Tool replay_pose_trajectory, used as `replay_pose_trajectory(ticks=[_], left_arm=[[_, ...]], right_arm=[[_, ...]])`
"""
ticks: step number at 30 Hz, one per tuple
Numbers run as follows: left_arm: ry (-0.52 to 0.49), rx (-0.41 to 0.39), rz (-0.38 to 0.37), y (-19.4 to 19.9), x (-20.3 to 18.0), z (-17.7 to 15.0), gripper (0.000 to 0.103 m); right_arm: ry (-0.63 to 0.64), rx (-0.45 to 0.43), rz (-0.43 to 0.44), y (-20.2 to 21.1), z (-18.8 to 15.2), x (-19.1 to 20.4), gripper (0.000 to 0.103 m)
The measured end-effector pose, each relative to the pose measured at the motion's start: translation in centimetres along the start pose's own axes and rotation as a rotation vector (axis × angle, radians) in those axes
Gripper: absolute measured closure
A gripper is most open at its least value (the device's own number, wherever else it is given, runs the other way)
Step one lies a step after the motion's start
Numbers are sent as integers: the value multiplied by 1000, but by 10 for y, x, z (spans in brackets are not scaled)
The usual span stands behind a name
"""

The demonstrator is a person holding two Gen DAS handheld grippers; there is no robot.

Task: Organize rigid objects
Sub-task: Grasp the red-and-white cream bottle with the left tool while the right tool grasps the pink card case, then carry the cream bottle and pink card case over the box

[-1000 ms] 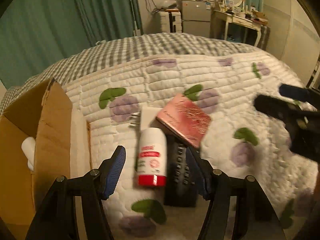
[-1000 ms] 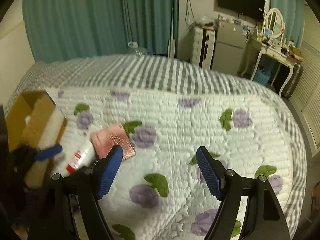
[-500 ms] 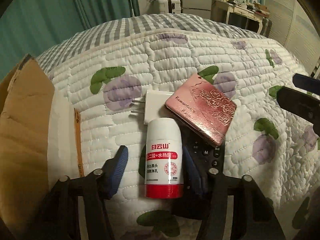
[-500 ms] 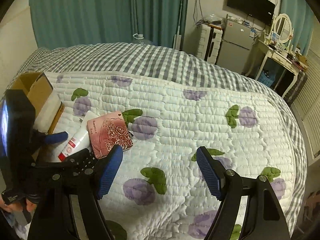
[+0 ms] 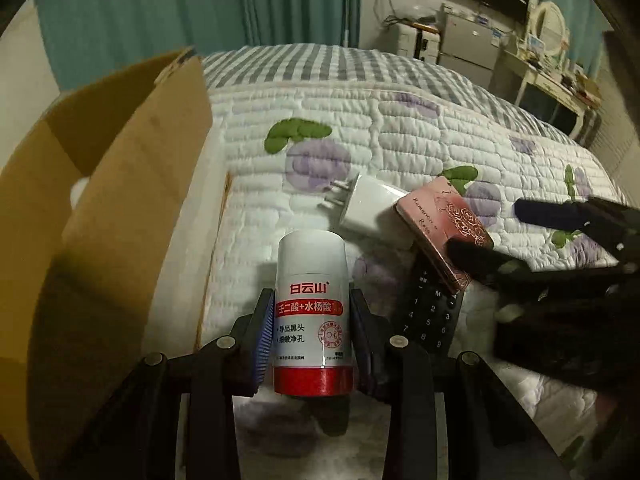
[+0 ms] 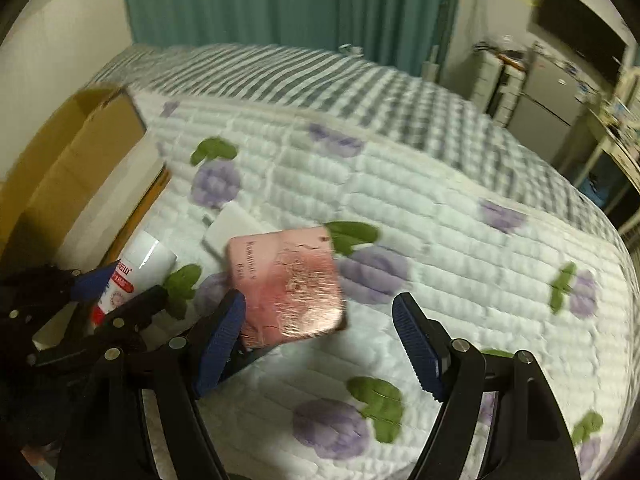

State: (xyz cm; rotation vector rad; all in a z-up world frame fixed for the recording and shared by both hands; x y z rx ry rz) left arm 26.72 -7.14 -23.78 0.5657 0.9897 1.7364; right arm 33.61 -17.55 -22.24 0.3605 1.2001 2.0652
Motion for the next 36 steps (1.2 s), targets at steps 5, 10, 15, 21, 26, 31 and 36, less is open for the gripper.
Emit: replay_pose_trajectory(ticks=[5,10,15,21,26,31,36], left_arm=[[21,2,3,3,4,-3,67],[22,-2,2,0,-1,-1,67],[17,-2,-6,1,-3,-4,67],[1,-3,-17,6,-5,-3,67],[-23,-4,-42,18,-17,-4,67],[-45,9,-56,23,-24,-10,67],[-52,17,-85,32,-25,-8,67]], right_arm=[[1,29,30,-15,2,6,24],[-7,61,53,-29,2,10,24],[-22,42,60,-23,0,9,32],[-56,4,10,4,-8,-10,37],[-104,30,-71,22,-22,-31,92],[-123,47,-86,18,-29,-37,93],[-136,34,-96,28,-25,-32,93]])
Point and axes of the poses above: each gripper's, at about its wrist camera, not at the fingertips, and y roughly against the way its jaws point, x to its left, z to its top, the point moved 10 cm from there along -y, roughly the way its jaws point, and after that the axes turned 11 degrees about y, right-handed, at the moved point
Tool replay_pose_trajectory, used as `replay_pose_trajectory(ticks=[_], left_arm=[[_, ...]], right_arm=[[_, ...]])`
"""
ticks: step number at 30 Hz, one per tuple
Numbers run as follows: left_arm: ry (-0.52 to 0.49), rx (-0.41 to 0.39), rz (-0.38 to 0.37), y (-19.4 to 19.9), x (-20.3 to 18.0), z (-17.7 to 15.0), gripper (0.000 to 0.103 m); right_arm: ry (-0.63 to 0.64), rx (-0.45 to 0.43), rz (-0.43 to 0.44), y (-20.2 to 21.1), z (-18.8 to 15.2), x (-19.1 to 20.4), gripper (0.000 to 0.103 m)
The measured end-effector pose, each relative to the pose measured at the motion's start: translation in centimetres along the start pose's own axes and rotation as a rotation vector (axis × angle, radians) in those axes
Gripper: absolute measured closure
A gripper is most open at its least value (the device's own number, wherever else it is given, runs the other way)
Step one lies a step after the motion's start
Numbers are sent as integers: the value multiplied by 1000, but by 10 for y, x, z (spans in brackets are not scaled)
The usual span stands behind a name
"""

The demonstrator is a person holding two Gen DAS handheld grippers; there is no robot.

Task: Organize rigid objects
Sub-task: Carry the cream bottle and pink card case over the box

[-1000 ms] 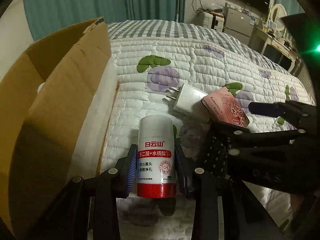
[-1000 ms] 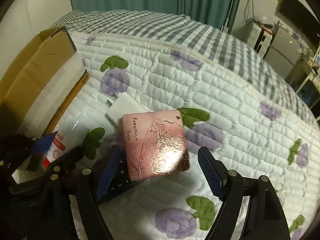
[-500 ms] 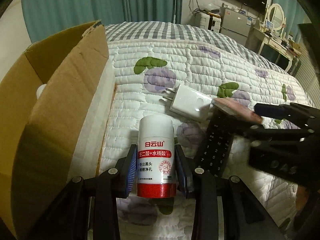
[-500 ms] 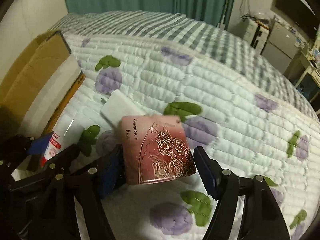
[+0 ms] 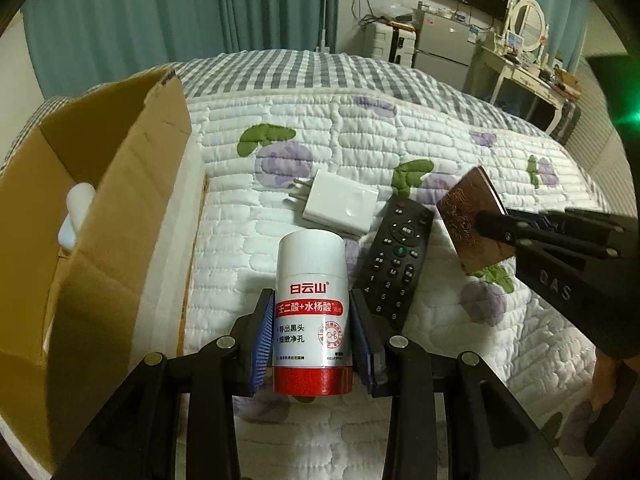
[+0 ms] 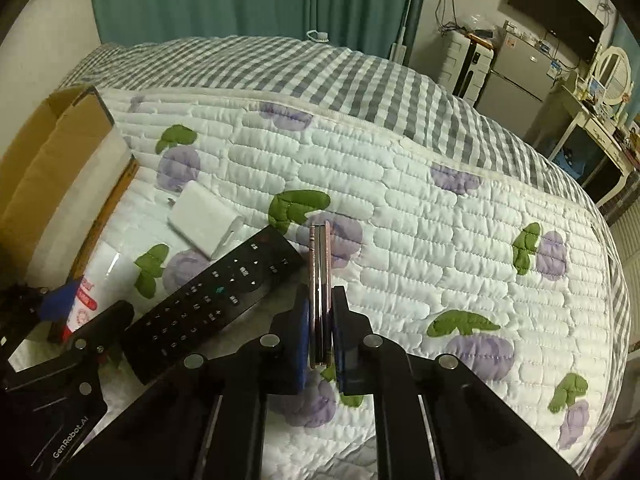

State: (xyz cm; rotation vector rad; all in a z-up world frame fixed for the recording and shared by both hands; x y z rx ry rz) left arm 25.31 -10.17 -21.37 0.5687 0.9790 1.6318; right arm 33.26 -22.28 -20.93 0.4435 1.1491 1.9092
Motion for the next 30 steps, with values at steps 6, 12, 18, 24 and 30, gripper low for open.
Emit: replay_pose_trajectory(ticks=[6,12,18,24,30], left_arm=[[-13,-31,-69,38,-7,17,67],[-29,-91,-165,99,0,43,67],[-62,-157,-205,150,32,70,67],[-61,-196,-182,162,91,91,67],[-44,-170,-118,134,154,90,67]], right_arm=[[-1,-40,-63,51,-7,9,94],[-16,-136,-119,132,5,29,94],[16,-229,-135,200,49,73,94],[84,-308,-98,231,95,143,94],[131,-307,-26,205,125,208,94]])
Point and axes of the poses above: each gripper's, at about its wrist camera, not at the fingertips, and y roughly against the way its jaws point, x to its left, z to its top, the point moved 10 cm from there along -y, roughly the way its jaws point, and after that the axes turned 11 degrees about y, right-handed, at the moved point
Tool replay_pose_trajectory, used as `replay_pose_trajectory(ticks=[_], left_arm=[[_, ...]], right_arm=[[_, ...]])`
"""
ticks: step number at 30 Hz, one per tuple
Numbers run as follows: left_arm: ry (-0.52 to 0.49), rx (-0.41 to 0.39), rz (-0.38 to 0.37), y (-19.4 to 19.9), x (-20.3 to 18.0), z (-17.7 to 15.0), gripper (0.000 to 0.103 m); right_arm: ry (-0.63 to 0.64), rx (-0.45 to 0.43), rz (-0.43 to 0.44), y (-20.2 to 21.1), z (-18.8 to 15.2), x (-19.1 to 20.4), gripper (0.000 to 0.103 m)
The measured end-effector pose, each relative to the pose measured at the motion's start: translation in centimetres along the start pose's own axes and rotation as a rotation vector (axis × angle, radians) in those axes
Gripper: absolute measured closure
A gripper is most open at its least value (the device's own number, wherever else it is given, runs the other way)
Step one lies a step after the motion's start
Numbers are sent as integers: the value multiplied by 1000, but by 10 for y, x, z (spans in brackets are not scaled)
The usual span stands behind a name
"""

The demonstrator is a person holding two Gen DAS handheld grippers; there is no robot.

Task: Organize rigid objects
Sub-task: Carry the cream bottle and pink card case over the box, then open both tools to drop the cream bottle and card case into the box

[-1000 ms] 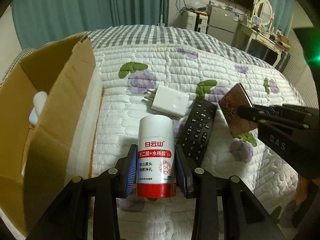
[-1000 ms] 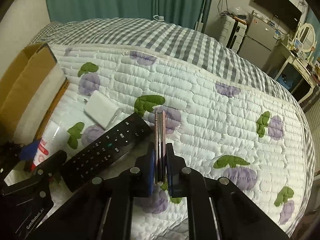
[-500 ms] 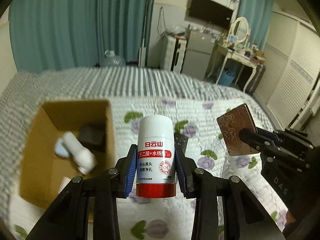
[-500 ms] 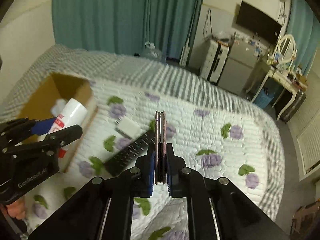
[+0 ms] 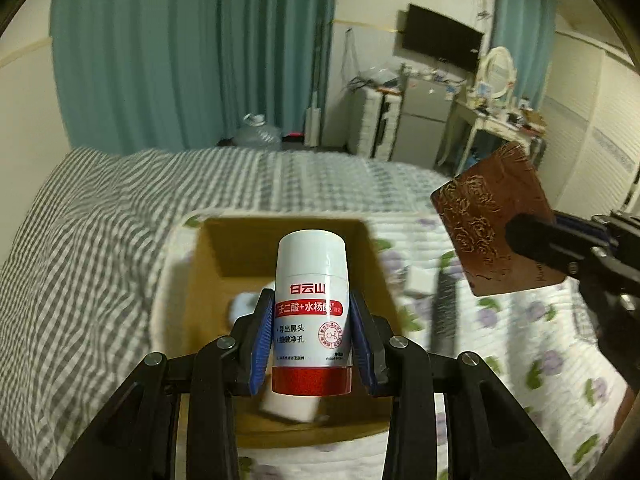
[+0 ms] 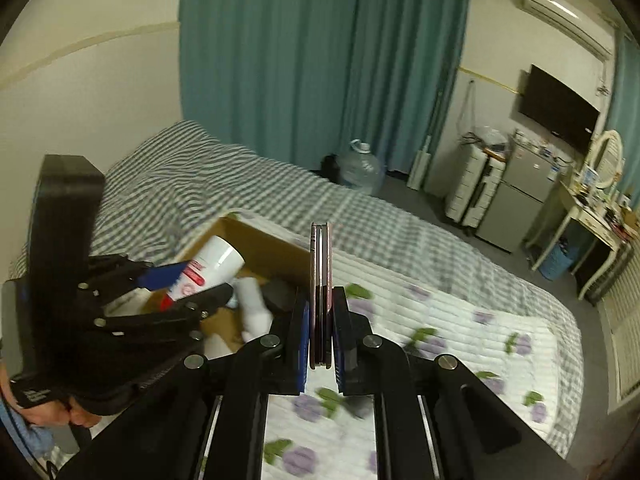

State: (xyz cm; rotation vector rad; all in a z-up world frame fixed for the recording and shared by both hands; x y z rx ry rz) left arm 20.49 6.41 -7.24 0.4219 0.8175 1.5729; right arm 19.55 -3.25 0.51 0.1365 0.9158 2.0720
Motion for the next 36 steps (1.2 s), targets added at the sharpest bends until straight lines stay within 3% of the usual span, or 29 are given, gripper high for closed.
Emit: replay_pose_trajectory(ticks=[6,15,17,20,26,31,32,33,35,36], left_arm=[[19,66,24,-39,46,-16,67],[-26,107,-35,-69,44,-29,63],[-26,89,-31,-68,46,-27,48],[-17,68,-43,-61,45,-25,44],[-31,27,-41,-47,45,-25,42],[-21,-5,-5,-36,55,-17,41],[-16,-6,5,-35,56,-16,41],[-13,-8,14,-34,58,-15,41],[-11,-6,38,-33,61,-12,40],[-9,-6,45,-29,60,-11,40]], right_arm=[[18,64,47,-57,0,39,94],[-9,170,43,-116,-31,35,94],[-13,184,39,-122,-37,33,94],[-11,208,33,-129,-42,33,94],[-22,266,7,-139,-57,35,94],[-115,244,81,-134,-61,34,92],[-124,237,89,-131,-59,34,83],[-136,224,94,-126,-57,31,65],[-156,193,76,-115,-52,23,51],[-169,176,74,-107,-50,16,51]])
Point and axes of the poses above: each gripper's, at about its wrist camera, not at the fingertips, and y roughly against the way its jaws point, x to its left, z to its top, the point moved 10 cm from there along -y, roughly the way its jaws point, and after that the axes turned 11 degrees about y, right-handed, at the moved point
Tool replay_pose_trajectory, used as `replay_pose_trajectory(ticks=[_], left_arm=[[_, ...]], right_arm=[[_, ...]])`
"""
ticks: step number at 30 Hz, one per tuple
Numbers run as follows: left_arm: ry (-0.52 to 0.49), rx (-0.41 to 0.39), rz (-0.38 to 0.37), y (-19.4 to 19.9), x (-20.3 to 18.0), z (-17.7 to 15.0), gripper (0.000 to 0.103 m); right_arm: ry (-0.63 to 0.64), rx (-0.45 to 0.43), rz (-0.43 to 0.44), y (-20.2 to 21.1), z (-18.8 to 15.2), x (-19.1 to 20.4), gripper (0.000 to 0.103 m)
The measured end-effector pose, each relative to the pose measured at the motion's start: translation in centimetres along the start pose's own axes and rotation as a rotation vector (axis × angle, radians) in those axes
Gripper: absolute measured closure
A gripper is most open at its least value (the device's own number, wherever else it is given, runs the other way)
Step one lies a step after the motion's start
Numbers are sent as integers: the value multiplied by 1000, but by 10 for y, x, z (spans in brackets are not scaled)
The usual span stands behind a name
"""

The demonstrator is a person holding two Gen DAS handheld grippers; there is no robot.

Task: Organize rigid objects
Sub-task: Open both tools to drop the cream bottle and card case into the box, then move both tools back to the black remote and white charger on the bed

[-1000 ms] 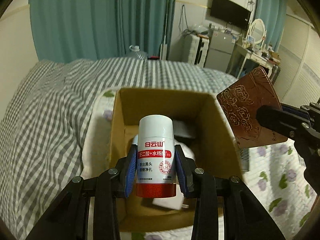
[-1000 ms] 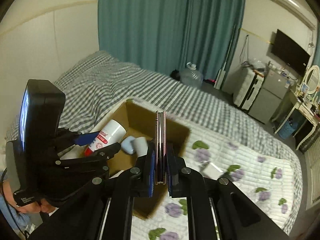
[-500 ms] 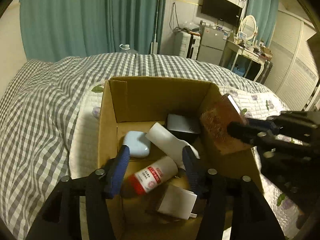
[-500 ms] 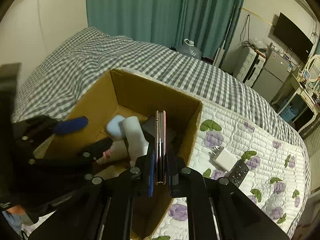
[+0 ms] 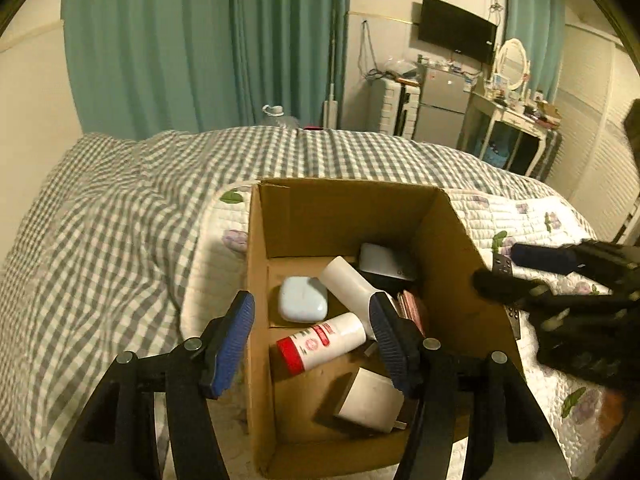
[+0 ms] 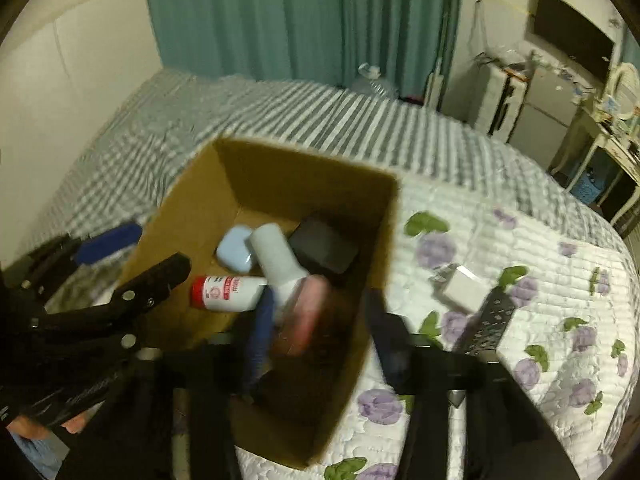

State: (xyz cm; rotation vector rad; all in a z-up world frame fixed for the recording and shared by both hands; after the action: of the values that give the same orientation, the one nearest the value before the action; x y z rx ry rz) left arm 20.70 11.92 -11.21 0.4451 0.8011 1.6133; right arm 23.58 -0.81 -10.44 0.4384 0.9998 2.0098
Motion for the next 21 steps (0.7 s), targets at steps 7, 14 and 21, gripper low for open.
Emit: replay_pose_trajectory(ticks=[7,14,21], left_arm=[[-39,0,0,20,-38,-2,38],[-65,31,-16,13,-110,-10,37],[-87,100,-24,-17,-186,-29,36]], right_arm=[[-52,-46,-58,45,-11,-49,45],[-67,-25,-180,71,-50,-119,31],[-113,-29,-277,68,-87,-203,11]])
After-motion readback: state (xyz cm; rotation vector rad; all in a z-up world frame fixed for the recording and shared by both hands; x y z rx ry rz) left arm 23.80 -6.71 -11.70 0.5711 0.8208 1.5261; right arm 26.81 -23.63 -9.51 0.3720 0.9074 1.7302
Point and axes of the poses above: each gripper's, at about its wrist camera, not at the fingertips, and y roughly against the way its jaws point, x to its left, z to its top, the point moved 10 cm from there along -y, roughly the way its jaws point, and after that the axes turned 11 degrees about y, right-handed, at the moved point
